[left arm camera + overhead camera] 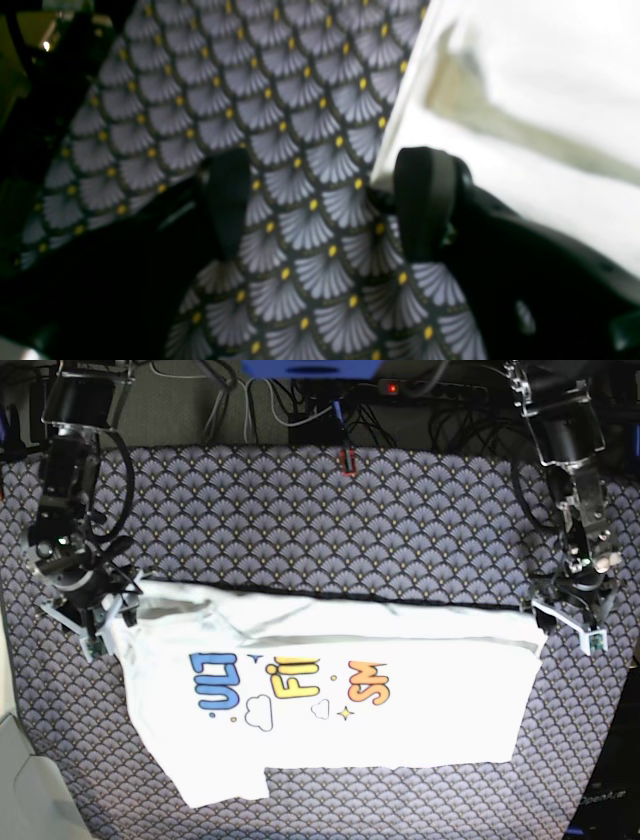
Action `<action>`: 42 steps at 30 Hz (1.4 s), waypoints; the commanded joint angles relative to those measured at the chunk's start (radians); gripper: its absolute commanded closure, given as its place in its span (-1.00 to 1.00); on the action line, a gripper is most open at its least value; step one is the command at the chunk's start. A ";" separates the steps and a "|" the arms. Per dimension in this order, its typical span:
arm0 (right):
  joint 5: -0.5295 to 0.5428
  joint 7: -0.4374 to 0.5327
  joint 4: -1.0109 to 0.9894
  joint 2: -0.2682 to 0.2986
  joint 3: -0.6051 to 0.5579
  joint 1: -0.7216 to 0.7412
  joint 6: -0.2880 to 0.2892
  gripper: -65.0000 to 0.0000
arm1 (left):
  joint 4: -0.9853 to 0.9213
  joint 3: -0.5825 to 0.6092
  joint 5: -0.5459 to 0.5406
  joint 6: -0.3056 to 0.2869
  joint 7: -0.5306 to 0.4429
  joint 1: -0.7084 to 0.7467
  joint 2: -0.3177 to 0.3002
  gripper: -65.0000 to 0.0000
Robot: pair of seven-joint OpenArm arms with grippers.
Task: Fold the T-shirt properly
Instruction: 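Hold the folded edge with both grippers, adjusting the fold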
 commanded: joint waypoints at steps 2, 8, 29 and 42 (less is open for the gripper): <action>0.011 0.024 0.023 0.011 0.011 0.008 -0.005 0.06 | -0.007 0.000 -0.003 0.004 -0.025 -0.030 -0.013 -0.36; 0.011 0.024 0.029 0.013 0.011 -0.015 -0.004 0.06 | -0.033 0.004 -0.037 0.004 -0.088 -0.030 0.011 -0.36; 0.011 0.015 0.106 0.013 0.012 -0.079 -0.004 0.06 | -0.211 0.053 -0.038 0.004 -0.189 -0.095 0.013 -0.30; 0.011 0.015 0.106 0.017 0.012 -0.115 -0.004 0.06 | -0.217 0.070 -0.040 0.004 -0.191 -0.101 0.024 0.88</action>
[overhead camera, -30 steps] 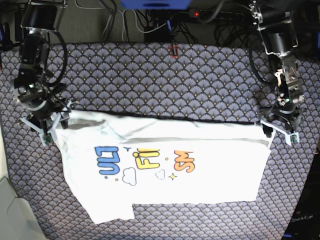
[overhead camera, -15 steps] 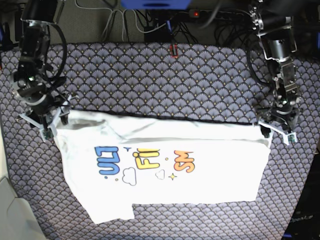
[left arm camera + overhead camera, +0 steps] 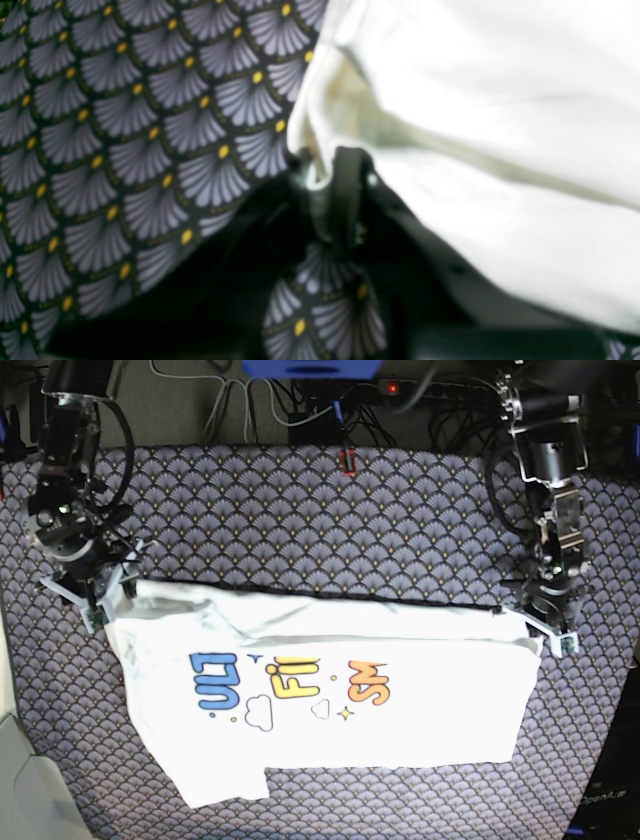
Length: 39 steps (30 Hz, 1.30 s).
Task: Fold the T-shirt properly
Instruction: 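Hold the folded edge with both grippers, adjusting the fold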
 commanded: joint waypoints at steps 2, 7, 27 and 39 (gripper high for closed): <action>0.003 0.020 0.019 0.014 0.005 0.011 -0.004 0.06 | 0.023 -0.004 0.000 0.002 -0.013 -0.016 -0.014 1.00; 0.003 0.020 0.017 0.015 0.005 0.012 -0.004 0.06 | 0.023 -0.004 0.000 0.002 -0.013 -0.013 -0.017 0.99; 0.003 0.041 -0.190 0.047 0.003 0.112 -0.004 0.05 | 0.023 -0.004 0.001 0.002 -0.011 -0.012 -0.020 0.99; 0.003 0.119 -0.279 0.049 0.003 0.130 -0.007 0.05 | 0.023 -0.004 0.003 0.002 -0.011 -0.012 -0.020 0.99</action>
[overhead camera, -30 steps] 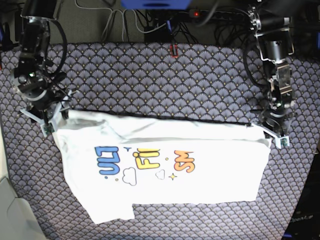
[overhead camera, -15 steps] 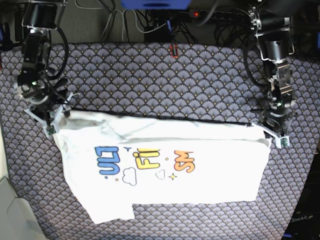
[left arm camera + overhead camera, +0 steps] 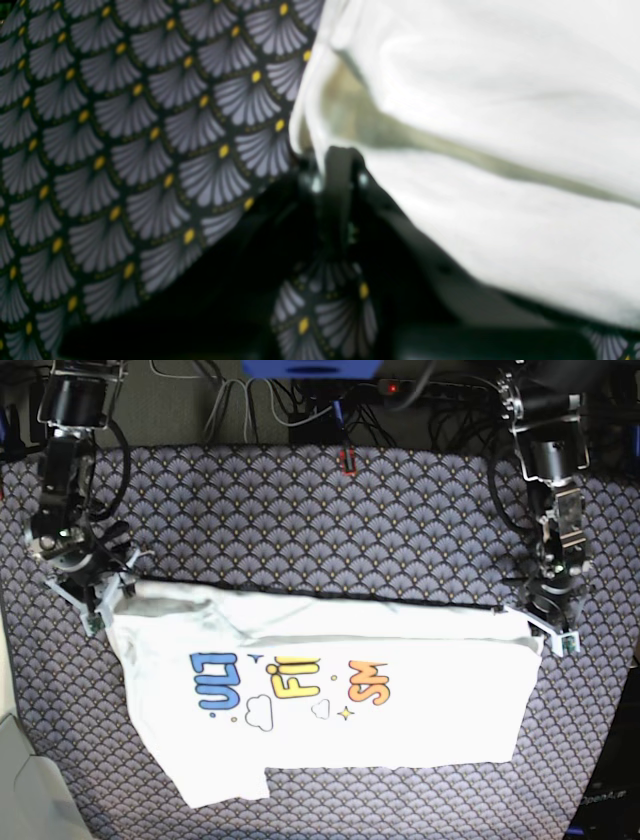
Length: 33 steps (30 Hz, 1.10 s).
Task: Fold the T-shirt properly
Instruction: 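Hold the folded edge with both grippers, adjusting the fold, then drag the folded shirt back toward the robot with both grippers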
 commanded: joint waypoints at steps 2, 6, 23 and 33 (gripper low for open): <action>0.010 0.048 -0.014 0.026 0.004 0.024 -0.005 0.05 | 0.017 -0.003 0.000 0.002 -0.015 -0.017 -0.014 0.99; 0.010 0.087 -0.063 0.035 0.004 0.026 -0.007 0.05 | 0.017 -0.003 0.000 0.002 -0.014 -0.017 -0.014 0.99; 0.010 0.147 -0.130 0.067 0.004 0.024 -0.002 1.00 | 0.037 -0.003 0.000 0.002 -0.007 0.009 -0.018 0.99; 0.012 0.137 -0.075 0.090 0.006 -0.035 0.074 1.00 | 0.286 -0.006 0.000 0.002 0.123 0.133 -0.029 0.99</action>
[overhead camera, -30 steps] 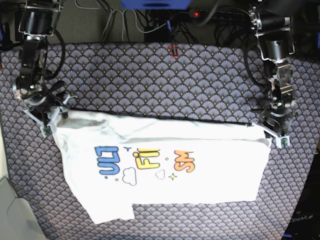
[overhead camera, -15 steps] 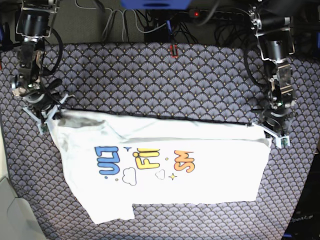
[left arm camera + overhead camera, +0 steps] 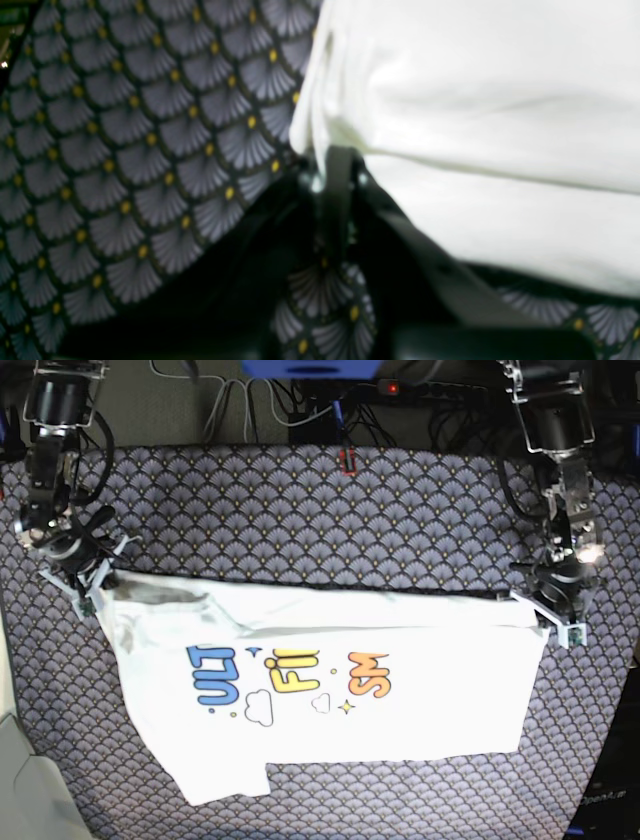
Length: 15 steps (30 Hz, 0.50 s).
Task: Fold the T-shirt properly
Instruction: 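Drag the folded shirt back toward the robot with both grippers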
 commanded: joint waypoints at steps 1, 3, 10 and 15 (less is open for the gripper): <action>0.006 0.010 0.047 0.016 0.007 -0.020 0.005 1.00 | 0.037 -0.005 -0.001 0.006 -0.012 0.012 -0.016 0.99; 0.006 0.013 0.107 0.016 0.007 -0.068 0.005 1.00 | 0.088 -0.005 -0.001 0.006 0.003 0.047 -0.016 0.99; 0.007 0.014 0.252 0.017 0.008 -0.199 0.005 1.00 | 0.263 -0.054 -0.001 0.006 0.081 0.176 -0.008 0.99; 0.010 0.014 0.320 0.013 0.077 -0.261 0.006 1.00 | 0.329 -0.100 -0.001 0.006 0.081 0.256 -0.011 0.99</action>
